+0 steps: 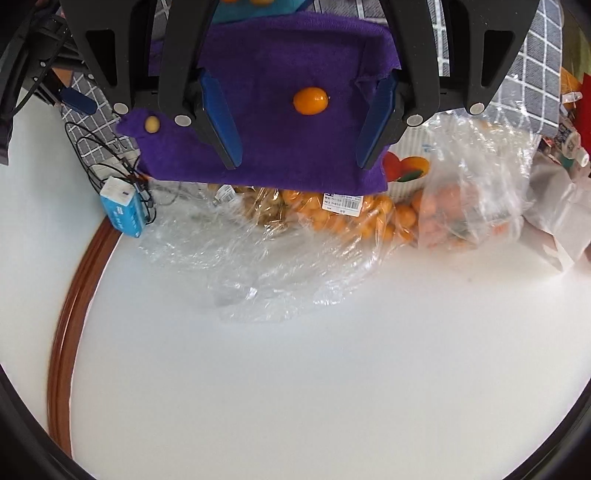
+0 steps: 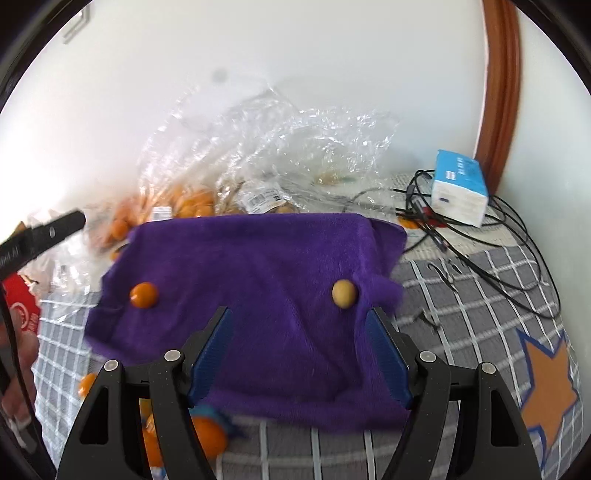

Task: Organize fruits
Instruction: 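Open both tools to drop the fruits onto the purple towel, then move both tools back toward the fruit pile and grasp an orange with the right tool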

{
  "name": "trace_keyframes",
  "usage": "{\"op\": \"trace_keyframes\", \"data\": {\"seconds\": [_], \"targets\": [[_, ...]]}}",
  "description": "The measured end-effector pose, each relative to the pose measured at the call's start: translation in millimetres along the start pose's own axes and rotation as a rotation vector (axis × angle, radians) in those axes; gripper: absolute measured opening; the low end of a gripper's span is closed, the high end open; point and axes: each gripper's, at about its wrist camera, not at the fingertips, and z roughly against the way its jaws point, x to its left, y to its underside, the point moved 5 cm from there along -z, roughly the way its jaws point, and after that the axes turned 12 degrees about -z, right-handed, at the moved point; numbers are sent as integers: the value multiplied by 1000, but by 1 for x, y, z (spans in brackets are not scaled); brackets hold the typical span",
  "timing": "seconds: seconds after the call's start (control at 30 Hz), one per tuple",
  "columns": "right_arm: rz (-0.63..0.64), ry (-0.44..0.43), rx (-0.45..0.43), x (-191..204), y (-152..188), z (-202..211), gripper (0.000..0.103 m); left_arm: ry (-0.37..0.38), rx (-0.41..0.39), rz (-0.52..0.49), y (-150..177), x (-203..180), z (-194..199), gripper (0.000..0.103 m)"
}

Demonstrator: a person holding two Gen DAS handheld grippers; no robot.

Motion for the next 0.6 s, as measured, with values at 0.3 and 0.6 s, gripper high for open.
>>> {"op": "trace_keyframes", "data": {"seconds": [0.3, 0.6], "targets": [[18, 63, 3, -9, 45, 42, 74, -20, 23, -18, 49, 7, 58, 62], [66, -8, 28, -3, 95, 62, 74, -81, 118, 33, 132, 24, 78, 62]]}}
